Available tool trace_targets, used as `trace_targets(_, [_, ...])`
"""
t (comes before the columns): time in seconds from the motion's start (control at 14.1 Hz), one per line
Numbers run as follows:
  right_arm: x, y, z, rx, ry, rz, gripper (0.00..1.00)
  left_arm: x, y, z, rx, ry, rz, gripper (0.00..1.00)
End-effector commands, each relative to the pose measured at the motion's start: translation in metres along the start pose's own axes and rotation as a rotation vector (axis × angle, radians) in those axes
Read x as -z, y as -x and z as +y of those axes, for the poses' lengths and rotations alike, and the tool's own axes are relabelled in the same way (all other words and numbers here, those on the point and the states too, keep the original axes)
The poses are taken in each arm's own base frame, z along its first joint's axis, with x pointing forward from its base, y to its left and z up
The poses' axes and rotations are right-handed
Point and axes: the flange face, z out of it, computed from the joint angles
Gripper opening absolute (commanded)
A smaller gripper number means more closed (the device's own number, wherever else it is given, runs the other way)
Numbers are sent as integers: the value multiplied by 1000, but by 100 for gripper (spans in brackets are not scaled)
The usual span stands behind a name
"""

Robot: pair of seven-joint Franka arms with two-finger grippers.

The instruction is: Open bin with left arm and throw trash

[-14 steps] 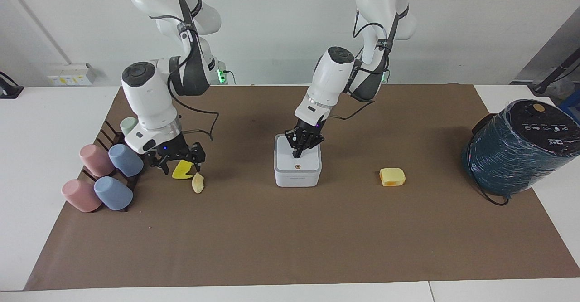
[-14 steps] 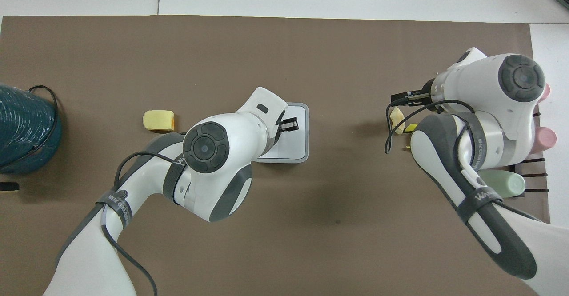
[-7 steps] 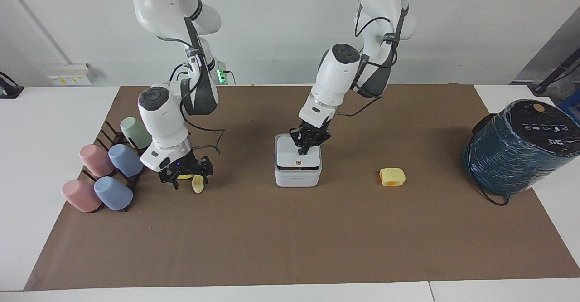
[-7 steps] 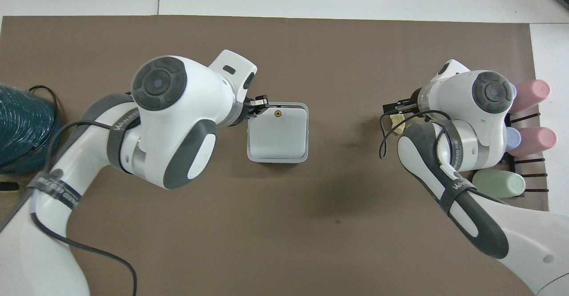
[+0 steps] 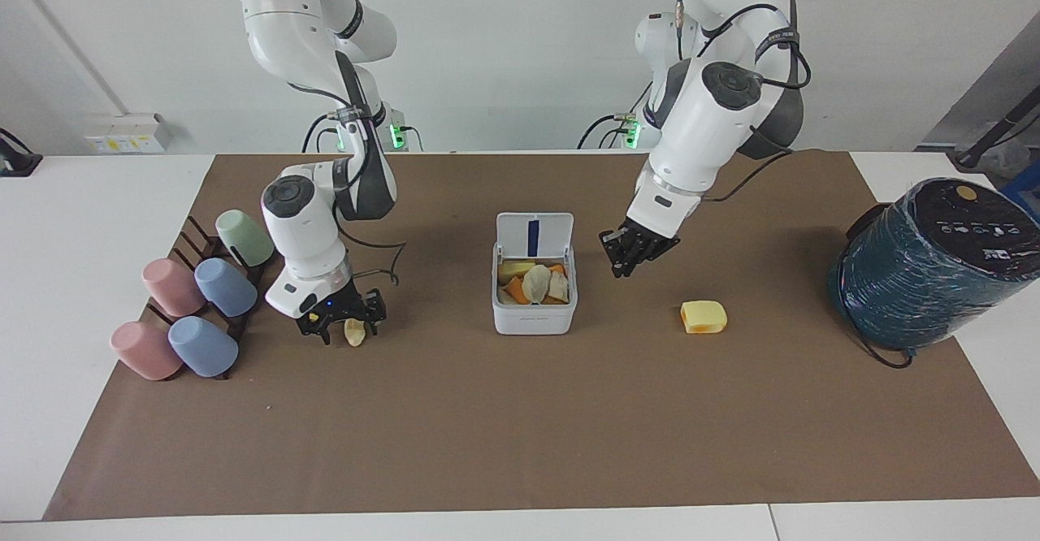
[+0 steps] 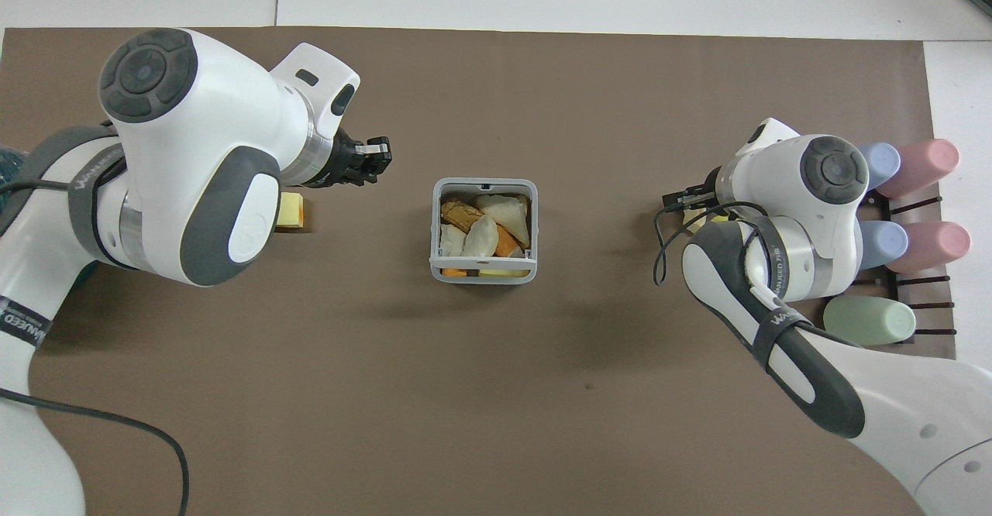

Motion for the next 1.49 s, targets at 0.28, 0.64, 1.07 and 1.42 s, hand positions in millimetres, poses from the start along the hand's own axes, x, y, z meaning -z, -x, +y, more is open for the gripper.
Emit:
trace_targets(0.28, [4, -2, -1, 0, -15, -6, 0, -21, -3, -103, -76, -32, 36, 100])
trace_targets(0.64, [88, -51, -73, -285, -117, 16, 0, -60, -5, -155, -127, -66, 70, 100])
trace_targets(1.07, [136, -78, -152, -607, -511, 63, 0, -123, -13, -175, -103, -64, 81, 100])
trace_targets(1.42, [129, -52, -239, -724, -538, -13, 41, -171, -2, -187, -96, -67, 74, 100])
